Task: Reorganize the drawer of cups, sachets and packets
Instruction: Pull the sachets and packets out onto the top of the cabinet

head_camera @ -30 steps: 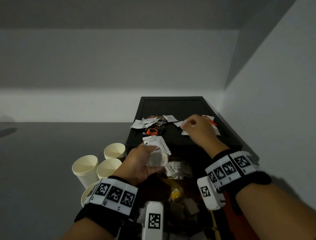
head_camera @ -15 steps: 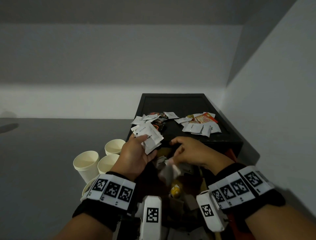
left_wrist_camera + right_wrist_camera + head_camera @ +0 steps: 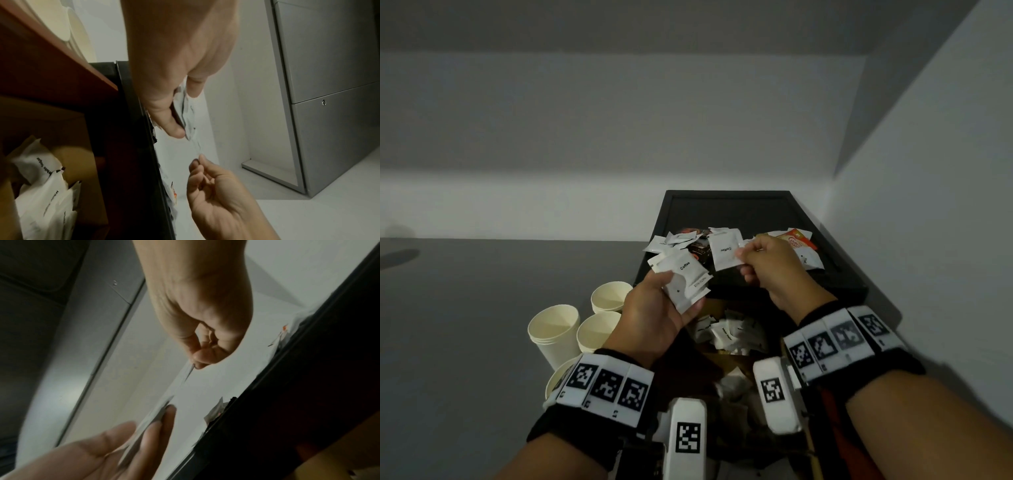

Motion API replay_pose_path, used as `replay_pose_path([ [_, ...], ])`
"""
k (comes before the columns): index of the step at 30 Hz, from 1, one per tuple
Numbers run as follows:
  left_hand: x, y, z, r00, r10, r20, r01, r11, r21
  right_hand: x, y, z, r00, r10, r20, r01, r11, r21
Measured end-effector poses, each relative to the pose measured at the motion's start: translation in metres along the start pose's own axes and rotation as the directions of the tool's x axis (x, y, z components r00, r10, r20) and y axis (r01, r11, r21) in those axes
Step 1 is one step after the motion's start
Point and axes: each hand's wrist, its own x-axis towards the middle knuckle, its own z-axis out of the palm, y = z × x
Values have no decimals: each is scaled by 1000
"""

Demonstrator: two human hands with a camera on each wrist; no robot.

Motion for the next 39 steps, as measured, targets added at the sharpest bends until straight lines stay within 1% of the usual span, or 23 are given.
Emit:
replay_pose_path([
  [2, -1, 0, 0, 1000, -5, 1, 5, 1000, -20, 11, -2, 6, 997, 82, 11, -83, 992, 92],
  [4, -2, -1, 1, 1000, -3, -2, 3, 1000, -10, 21, -2, 14, 982, 169, 85, -183, 960, 210],
  [6, -1, -2, 2, 1000, -7, -13, 7, 1000, 14, 29, 0, 22, 967, 226, 119, -249, 939, 238],
  [7, 0, -2, 2, 1000, -2, -24, 2, 1000, 20, 30, 0, 24, 969, 226, 102, -241, 954, 179],
  [8, 1, -2, 2, 999, 10, -37, -9, 1000, 24, 29, -1, 25, 977, 204, 64, -208, 976, 66],
  [9, 2, -2, 2, 999, 23, -47, -22, 999, 29, 26, -2, 25, 988, 150, 37, -148, 988, -53],
  [10, 2, -2, 3, 998, 37, -48, -36, 999, 31, 21, -3, 26, 995, 85, 53, -79, 991, -109],
  [11, 3, -3, 4, 997, 51, -51, -50, 998, 30, 12, -4, 26, 990, 44, 131, -32, 995, -92],
  [12, 4, -3, 5, 996, 59, -60, -58, 998, 28, 3, -4, 27, 970, 25, 242, -17, 999, -36],
  [13, 5, -4, 6, 995, 60, -75, -58, 998, 30, -5, -4, 28, 944, 3, 331, 10, 999, -38],
  [14, 6, -5, 8, 994, 57, -88, -54, 998, 38, -10, -2, 29, 926, -33, 377, 77, 992, -102],
  [15, 6, -5, 9, 994, 55, -96, -50, 997, 53, -9, 1, 30, 922, -74, 380, 150, 973, -176],
  [17, 7, -7, 10, 992, 63, -109, -52, 994, 95, -3, 3, 29, 950, -134, 281, 208, 945, -254],
  [20, 6, -6, 11, 988, 76, -131, -59, 990, 129, 13, -1, 27, 980, -178, 89, 192, 963, -190],
  [22, 5, -4, 10, 985, 72, -157, -52, 990, 132, 22, -7, 26, 986, -161, 46, 166, 978, -123],
  [25, 4, -6, 9, 978, 87, -189, -57, 986, 158, 27, -13, 27, 982, -63, 178, 65, 998, -6],
  [27, 3, -5, 9, 975, 97, -201, -61, 983, 175, 28, -11, 28, 973, -2, 230, 9, 1000, -29],
  [30, 2, -1, 8, 973, 110, -203, -68, 977, 203, 23, -7, 26, 982, -32, 185, 78, 965, -248],
  [31, 2, -1, 8, 973, 124, -193, -80, 972, 221, 19, -7, 25, 977, -59, 206, 117, 952, -281],
  [34, 4, -3, 8, 975, 149, -167, -99, 956, 276, 7, -7, 26, 918, -67, 392, 209, 920, -333],
  [35, 4, -4, 8, 977, 145, -158, -96, 955, 282, 6, -7, 27, 905, -67, 420, 227, 911, -344],
  [37, 4, -4, 11, 982, 128, -140, -91, 964, 249, 6, -7, 25, 915, -80, 396, 211, 930, -301],
  [39, 3, -2, 11, 984, 115, -137, -85, 974, 208, 9, -10, 21, 942, -88, 323, 155, 970, -189],
])
